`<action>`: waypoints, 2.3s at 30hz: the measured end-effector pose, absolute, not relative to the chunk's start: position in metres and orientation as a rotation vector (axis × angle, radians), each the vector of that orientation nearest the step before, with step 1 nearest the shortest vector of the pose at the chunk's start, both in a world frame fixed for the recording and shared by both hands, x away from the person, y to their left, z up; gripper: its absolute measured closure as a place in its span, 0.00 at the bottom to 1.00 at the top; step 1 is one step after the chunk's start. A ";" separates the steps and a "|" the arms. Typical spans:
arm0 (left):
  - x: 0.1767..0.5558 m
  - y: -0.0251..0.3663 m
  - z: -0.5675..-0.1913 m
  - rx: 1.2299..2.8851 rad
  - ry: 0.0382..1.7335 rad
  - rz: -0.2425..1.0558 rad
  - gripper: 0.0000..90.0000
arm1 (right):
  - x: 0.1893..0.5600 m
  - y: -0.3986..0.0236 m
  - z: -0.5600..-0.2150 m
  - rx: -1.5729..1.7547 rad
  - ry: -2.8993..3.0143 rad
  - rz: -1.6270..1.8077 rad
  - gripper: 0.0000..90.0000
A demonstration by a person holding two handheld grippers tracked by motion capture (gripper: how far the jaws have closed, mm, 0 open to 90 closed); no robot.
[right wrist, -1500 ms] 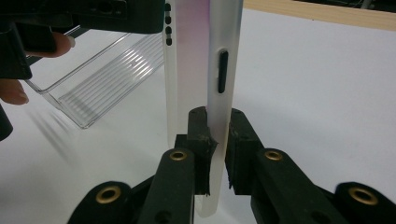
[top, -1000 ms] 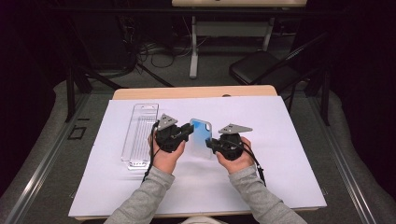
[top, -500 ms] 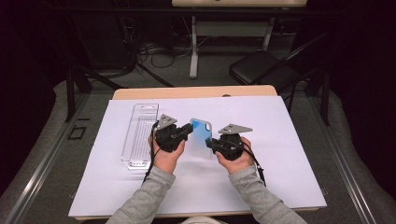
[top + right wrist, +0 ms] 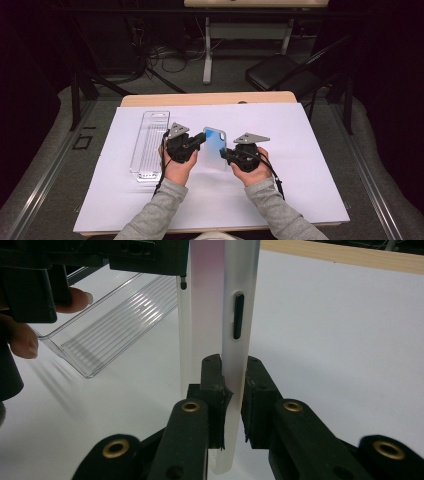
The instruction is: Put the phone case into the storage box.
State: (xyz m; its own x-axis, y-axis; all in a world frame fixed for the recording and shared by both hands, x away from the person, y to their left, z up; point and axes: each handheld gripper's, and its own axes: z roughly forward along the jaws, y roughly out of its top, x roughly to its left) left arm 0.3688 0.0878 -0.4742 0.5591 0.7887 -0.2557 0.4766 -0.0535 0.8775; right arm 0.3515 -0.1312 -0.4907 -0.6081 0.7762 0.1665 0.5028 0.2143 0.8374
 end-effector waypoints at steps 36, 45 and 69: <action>0.367 0.084 -0.475 1.676 1.098 0.392 0.98 | 0.351 -0.130 -0.491 1.202 2.193 1.350 0.91; 0.367 0.084 -0.474 1.671 1.103 0.391 0.98 | 0.351 -0.130 -0.490 1.204 2.192 1.356 0.91; 0.369 0.085 -0.475 1.668 1.114 0.385 0.98 | 0.350 -0.129 -0.490 1.184 2.197 1.381 0.88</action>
State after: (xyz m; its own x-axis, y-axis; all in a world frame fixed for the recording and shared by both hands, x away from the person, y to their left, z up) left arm 0.3691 0.0849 -0.4748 0.5158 0.8156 -0.2623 0.4801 -0.0216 0.8769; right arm 0.3500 -0.1286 -0.4904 -0.6211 0.7641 0.1741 0.4880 0.2032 0.8488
